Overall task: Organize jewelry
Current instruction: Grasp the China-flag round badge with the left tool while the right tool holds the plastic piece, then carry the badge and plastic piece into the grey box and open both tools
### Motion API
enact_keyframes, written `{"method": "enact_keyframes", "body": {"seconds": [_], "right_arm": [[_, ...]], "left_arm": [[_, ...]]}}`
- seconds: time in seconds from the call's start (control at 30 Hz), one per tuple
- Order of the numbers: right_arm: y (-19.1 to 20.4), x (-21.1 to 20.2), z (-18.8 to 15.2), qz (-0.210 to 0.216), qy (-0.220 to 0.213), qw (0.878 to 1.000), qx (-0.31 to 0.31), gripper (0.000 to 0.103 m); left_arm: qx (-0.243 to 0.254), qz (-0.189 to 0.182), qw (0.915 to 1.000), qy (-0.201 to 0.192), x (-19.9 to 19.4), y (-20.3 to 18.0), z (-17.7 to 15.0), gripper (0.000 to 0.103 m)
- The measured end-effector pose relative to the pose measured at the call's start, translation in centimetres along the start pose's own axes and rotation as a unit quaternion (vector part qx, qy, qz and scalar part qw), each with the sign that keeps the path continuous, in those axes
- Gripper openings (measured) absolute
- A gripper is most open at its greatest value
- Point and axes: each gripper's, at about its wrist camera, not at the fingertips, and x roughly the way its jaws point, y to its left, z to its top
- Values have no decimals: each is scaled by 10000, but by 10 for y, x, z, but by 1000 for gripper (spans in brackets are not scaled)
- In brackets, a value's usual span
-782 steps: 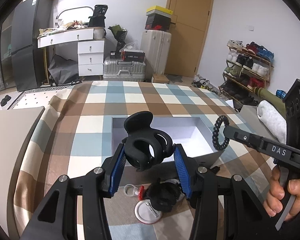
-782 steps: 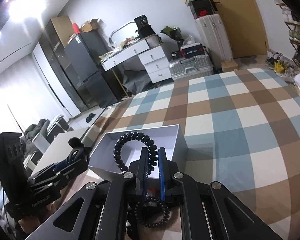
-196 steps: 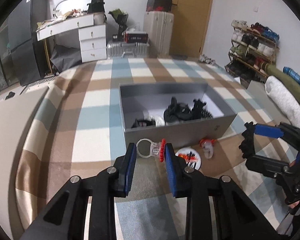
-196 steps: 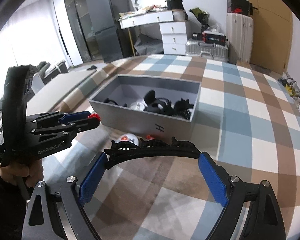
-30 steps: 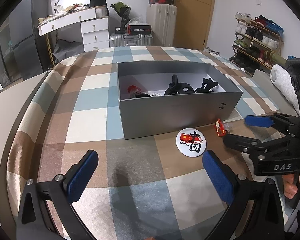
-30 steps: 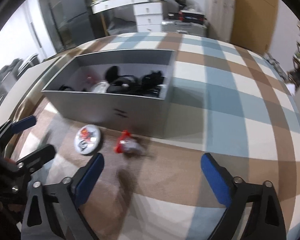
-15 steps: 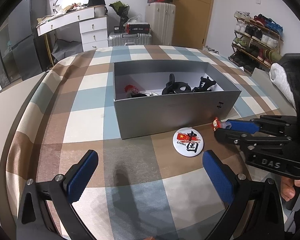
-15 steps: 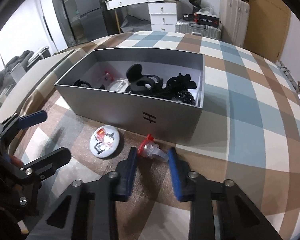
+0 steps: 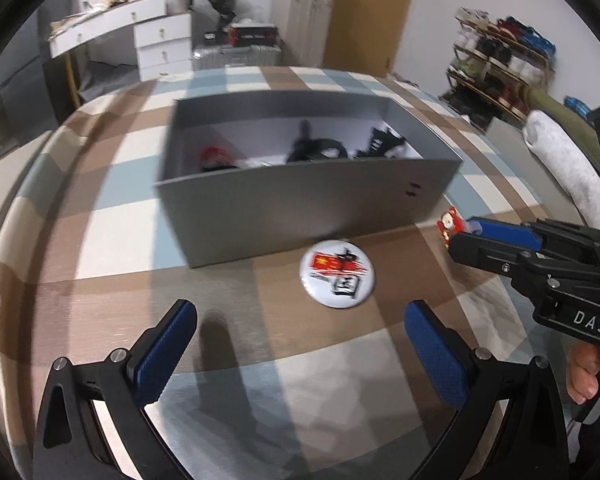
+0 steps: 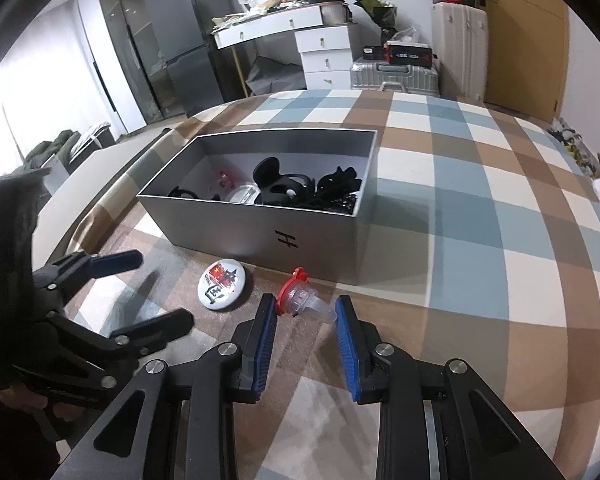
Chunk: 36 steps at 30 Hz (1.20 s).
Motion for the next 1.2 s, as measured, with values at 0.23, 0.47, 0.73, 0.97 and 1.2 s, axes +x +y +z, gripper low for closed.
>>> {"method": "enact_keyframes", "body": {"seconds": [0.23,0.47,0.73,0.97,1.2], "right_arm": [[0,-6,-2,51,-54,10000,-6,29],[0,-10,-3,13,-93,10000,-6,29],[1,-14,-4,-8,-121,9999,-14,29],[9,-22,-2,-7,-243,9997,-94,29],[10,-29,5,168,-385,9991,22,29]], "left_arm": [[420,5,9991,45,5,-14,4,64],[624,-122,9980,9,6,-19,9,35],[695,-151,9973,-185,-6,-22,7,35],[710,-217,9960,-498,-21,-21,12,35],[574,-200,9957,-698,-28,-14,14,35]]}}
